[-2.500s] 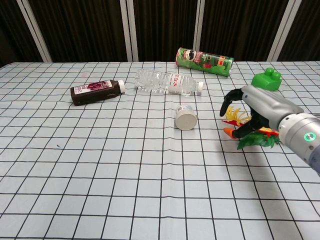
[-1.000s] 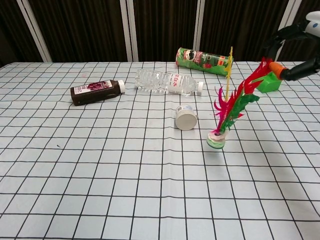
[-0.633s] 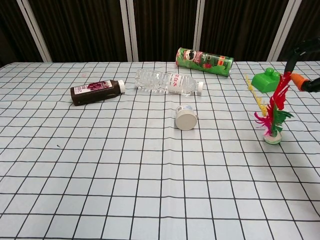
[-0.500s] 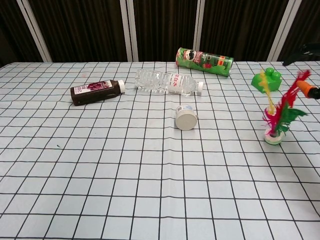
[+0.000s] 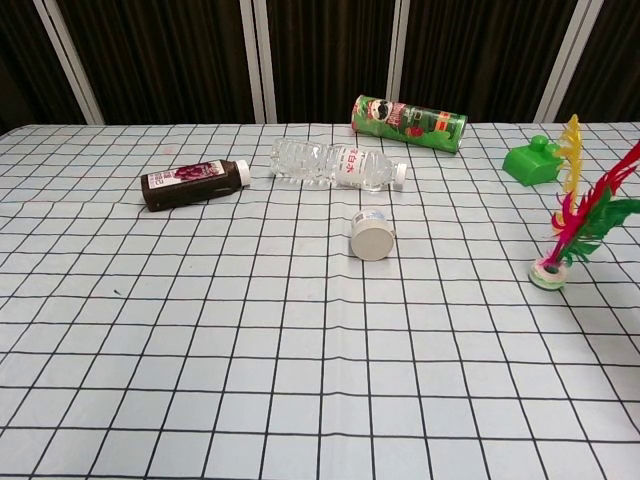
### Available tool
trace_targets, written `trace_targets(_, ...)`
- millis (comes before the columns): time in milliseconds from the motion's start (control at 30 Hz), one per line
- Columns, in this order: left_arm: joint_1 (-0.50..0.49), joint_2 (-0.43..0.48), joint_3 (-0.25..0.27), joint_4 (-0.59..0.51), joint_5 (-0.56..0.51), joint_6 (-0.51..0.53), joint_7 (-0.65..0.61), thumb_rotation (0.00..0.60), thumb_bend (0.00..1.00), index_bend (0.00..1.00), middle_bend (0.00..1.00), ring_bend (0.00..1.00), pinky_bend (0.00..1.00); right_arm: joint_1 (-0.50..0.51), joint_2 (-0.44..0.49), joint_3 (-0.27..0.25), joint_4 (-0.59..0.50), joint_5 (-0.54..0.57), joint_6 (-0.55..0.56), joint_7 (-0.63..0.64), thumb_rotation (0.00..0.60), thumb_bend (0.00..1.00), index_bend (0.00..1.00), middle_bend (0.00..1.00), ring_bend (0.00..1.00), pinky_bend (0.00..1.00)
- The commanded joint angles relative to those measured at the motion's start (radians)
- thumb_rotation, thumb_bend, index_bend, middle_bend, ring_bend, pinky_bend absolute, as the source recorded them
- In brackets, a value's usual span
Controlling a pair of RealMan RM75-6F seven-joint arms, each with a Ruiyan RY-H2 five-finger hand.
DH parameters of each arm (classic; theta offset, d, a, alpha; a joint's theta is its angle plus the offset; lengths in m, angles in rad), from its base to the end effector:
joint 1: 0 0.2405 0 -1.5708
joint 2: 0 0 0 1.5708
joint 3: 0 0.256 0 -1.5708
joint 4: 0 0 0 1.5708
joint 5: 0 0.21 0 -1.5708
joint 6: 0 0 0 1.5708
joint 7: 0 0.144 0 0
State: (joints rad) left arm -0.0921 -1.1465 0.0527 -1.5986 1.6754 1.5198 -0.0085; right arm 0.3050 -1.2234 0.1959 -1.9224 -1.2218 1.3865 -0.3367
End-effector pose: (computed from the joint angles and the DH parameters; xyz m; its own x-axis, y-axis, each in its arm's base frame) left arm -0.2930 0.1590 0.1330 0.3890 0.0686 0.9187 0.9096 -0.1864 -0.3713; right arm -0.2118 -0.2522 0.1197 0.2726 -0.0021 0.9621 -0.9617 -0.0309 0.2724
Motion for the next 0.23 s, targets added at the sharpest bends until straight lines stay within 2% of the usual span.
trace_targets(33,0.000,-0.001,-0.001,0.002,0.001,0.002,0.000,0.600,0.00,0.00,0.00,0.00,0.00,-0.077,0.090,-0.083,0.003,-0.094,0.050,0.031,0.600,0.45,0.00,0.00,0.00,0.00)
trace_targets(133,0.001,-0.004,-0.003,0.009,0.002,0.005,0.005,0.600,0.00,0.00,0.00,0.00,0.00,-0.149,0.148,-0.168,0.078,-0.201,0.113,0.039,0.600,0.42,0.00,0.00,0.00,0.00)
trace_targets(233,0.001,-0.008,-0.005,0.012,0.004,0.009,0.014,0.600,0.00,0.00,0.00,0.00,0.00,-0.217,0.168,-0.239,0.186,-0.314,0.200,0.003,0.600,0.40,0.00,0.00,0.00,0.00)
